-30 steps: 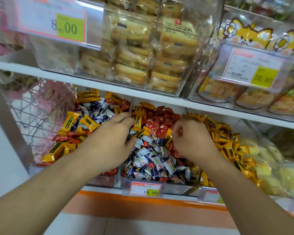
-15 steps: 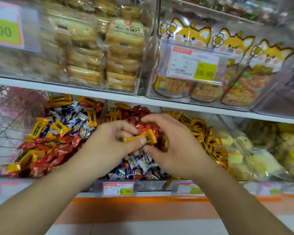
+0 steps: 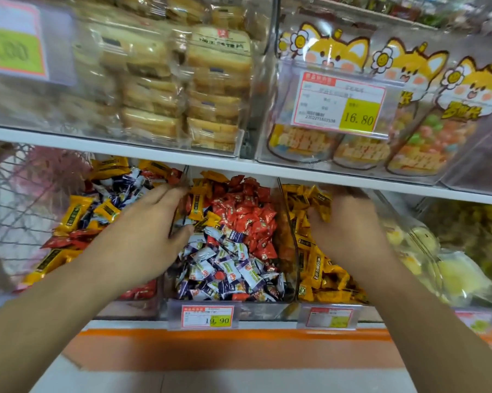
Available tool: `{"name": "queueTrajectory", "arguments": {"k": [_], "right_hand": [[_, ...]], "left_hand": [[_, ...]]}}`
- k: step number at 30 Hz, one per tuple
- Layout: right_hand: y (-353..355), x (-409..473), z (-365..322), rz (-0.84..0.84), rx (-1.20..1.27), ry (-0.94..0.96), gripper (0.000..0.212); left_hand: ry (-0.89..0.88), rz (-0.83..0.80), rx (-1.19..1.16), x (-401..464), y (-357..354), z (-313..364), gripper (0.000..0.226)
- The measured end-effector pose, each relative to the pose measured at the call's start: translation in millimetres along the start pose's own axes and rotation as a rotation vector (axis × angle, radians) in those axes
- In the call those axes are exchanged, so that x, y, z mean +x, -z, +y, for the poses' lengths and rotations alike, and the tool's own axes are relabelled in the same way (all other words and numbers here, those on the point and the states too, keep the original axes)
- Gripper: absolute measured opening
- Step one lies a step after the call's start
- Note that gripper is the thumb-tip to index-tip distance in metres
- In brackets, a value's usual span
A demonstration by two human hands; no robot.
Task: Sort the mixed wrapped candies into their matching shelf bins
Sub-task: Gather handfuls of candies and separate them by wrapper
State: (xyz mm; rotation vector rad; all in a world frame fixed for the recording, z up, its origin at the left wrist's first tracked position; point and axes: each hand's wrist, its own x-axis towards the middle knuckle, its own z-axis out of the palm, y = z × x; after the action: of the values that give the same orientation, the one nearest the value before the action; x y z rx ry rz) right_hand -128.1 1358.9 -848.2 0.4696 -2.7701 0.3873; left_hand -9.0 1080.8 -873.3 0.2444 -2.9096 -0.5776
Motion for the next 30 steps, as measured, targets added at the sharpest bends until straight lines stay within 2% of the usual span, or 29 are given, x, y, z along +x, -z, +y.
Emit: {"name": "queueTrajectory", "arguments": {"k": [2,4,7,10,15,18,21,24,26,30], "right_hand": [[-9,-4,-23,-0.080,0.093,0.157,0.045],[-21,-9,-47,-0.234,0.162,0.276,0.052],[-46,-15,-77,-0.459,0.215,0.432,0.057],[-60,-18,-89,-0.575,0.191,0.497,0.057],[-57,-14,-71,-0.521,-0.081,0.527,0.032],[-55,-14,-64,-0.519,-0.042,0.501,0.031],[-53,-12,-69,-0.423,0.085,0.464,0.020],[-59,-3,-83,-0.331,0.159,0.402,0.035],[-70,5,-93,-0.347,0.192,0.406,0.044],[-87,17,-101,-0.434,0.191,0.376,0.047]], "left_hand": [[0.021,-0.091,0.009,0,-1,-7,0.076],[0.018,-0.145,0.009,0,-2,-11,0.076],[0.005,-0.162,-0.011,0,-4,-15,0.076],[0.001,-0.176,-0.022,0,-5,-17,0.075],[-0.006,-0.207,-0.027,1,-5,-22,0.078],[-0.014,-0.199,-0.043,2,-5,-23,0.078],[-0.012,-0.194,-0.058,2,-6,-23,0.077],[-0.012,-0.186,-0.071,0,-6,-23,0.075],[-0.015,-0.179,-0.076,-1,-7,-23,0.074],[-0.012,-0.178,-0.079,0,-6,-22,0.073]]}}
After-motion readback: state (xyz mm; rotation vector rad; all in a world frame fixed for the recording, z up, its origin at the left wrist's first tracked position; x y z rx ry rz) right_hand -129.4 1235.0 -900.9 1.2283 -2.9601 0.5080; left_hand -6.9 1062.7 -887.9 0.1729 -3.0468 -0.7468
